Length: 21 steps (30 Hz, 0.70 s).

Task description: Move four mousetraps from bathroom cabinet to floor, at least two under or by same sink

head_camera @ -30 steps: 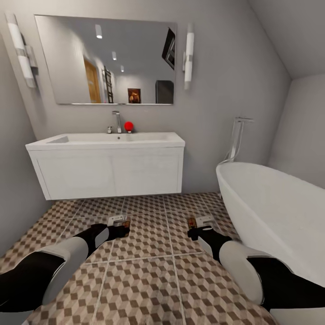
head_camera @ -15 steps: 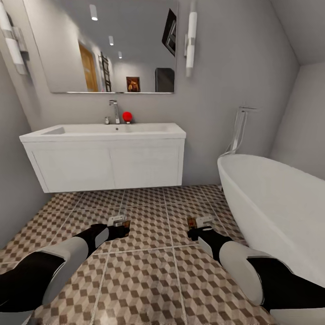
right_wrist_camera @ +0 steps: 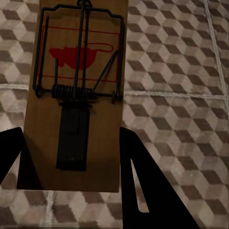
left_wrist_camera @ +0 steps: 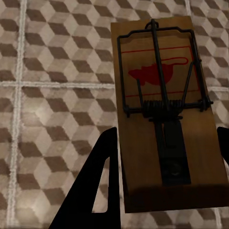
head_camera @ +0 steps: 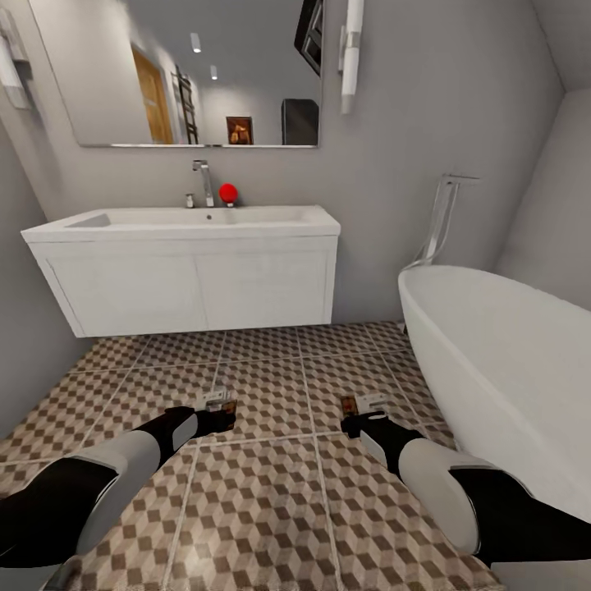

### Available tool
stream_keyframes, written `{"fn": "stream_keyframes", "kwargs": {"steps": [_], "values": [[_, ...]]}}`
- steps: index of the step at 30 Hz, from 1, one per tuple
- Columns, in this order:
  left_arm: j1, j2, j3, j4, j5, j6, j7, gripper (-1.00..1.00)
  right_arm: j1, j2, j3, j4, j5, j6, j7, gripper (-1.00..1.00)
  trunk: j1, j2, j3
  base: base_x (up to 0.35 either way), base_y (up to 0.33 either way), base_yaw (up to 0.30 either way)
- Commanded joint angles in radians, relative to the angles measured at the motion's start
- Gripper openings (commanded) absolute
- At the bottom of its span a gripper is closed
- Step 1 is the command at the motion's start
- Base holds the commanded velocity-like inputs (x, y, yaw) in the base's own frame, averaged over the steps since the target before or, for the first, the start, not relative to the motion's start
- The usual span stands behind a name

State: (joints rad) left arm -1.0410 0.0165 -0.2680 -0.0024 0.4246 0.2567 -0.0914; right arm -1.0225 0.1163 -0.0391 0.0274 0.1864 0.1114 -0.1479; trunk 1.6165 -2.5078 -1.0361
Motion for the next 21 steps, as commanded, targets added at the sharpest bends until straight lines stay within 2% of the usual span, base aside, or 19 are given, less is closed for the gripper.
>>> {"fn": "stream_keyframes", "kwargs": {"steps": [1,16,21], "values": [[-0.001,0.000,-0.008,0.000,0.008,0.004,-0.002,-1.00,-0.001,0.000,-0.004,0.002,0.007,0.002,-0.002,-1.00,0.000,-0.001,-0.005,0.000,0.000,0.000],[-0.001,0.000,-0.008,-0.001,0.005,0.004,-0.001,-1.00,-0.001,0.000,-0.004,0.002,0.007,0.002,-0.002,-1.00,0.007,-0.004,-0.063,0.000,0.000,0.000],[-0.001,0.000,-0.009,-0.001,0.005,0.004,-0.001,-1.00,-0.001,0.000,-0.004,0.002,0.007,0.002,-0.002,-1.00,0.007,-0.004,-0.063,0.000,0.000,0.000]]}}
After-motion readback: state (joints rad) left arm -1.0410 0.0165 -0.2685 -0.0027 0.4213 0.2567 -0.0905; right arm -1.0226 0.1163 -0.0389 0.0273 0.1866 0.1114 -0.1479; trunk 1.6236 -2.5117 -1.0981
